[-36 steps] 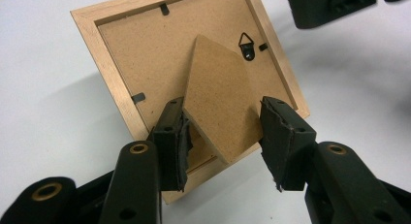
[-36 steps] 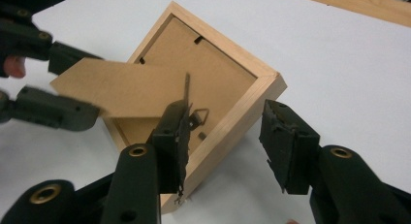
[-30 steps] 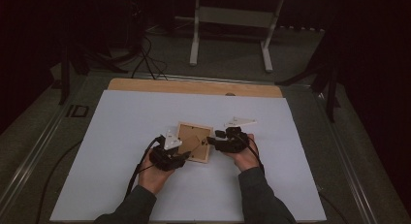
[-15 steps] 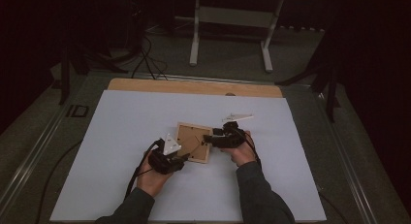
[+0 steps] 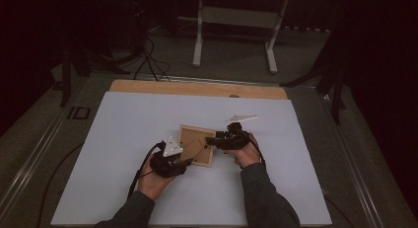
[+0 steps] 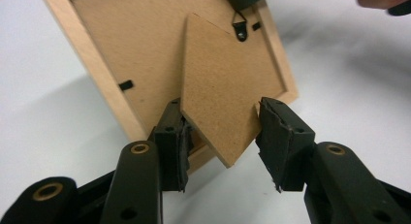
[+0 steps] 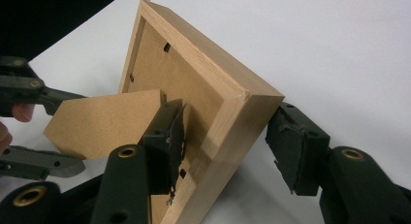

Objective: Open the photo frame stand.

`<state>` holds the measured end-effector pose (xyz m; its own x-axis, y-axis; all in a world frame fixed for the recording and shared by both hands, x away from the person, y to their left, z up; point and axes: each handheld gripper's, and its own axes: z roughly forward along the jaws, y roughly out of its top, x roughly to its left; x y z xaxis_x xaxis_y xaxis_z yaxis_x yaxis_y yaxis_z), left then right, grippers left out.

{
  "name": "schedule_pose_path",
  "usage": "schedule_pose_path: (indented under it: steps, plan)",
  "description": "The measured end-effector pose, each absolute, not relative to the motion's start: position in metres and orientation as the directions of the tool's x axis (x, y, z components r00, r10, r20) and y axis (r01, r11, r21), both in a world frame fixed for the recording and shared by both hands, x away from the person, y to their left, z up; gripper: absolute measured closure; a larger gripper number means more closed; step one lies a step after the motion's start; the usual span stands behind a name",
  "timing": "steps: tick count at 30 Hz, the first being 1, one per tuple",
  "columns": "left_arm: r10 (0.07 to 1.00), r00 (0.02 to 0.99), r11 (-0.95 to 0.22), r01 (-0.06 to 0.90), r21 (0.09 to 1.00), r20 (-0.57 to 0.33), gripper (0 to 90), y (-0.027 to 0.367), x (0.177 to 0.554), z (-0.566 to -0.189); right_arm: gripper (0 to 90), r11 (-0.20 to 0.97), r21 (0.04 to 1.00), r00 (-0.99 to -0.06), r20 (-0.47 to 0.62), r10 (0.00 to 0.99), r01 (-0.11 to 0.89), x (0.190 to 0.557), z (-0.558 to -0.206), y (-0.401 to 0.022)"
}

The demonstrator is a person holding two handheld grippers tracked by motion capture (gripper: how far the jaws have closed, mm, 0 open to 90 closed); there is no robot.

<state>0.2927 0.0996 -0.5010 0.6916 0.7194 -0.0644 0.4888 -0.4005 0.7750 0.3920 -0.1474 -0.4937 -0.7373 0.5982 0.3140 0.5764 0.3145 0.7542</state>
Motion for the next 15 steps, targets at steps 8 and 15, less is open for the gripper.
schedule_pose_path:
  steps: [8,15]
  plan:
    - [0.68,0.662,-0.269,0.625,0.733,-0.314,55.9,0.108,0.305,-0.5,50.7,0.33,0.766,-0.75,0.284,0.597,0.552,0.388,-0.49,-0.147]
    - [0.671,0.652,-0.264,0.656,0.707,-0.354,60.7,0.111,0.31,-0.495,51.7,0.355,0.777,-0.77,0.245,0.59,0.519,0.383,-0.486,-0.146]
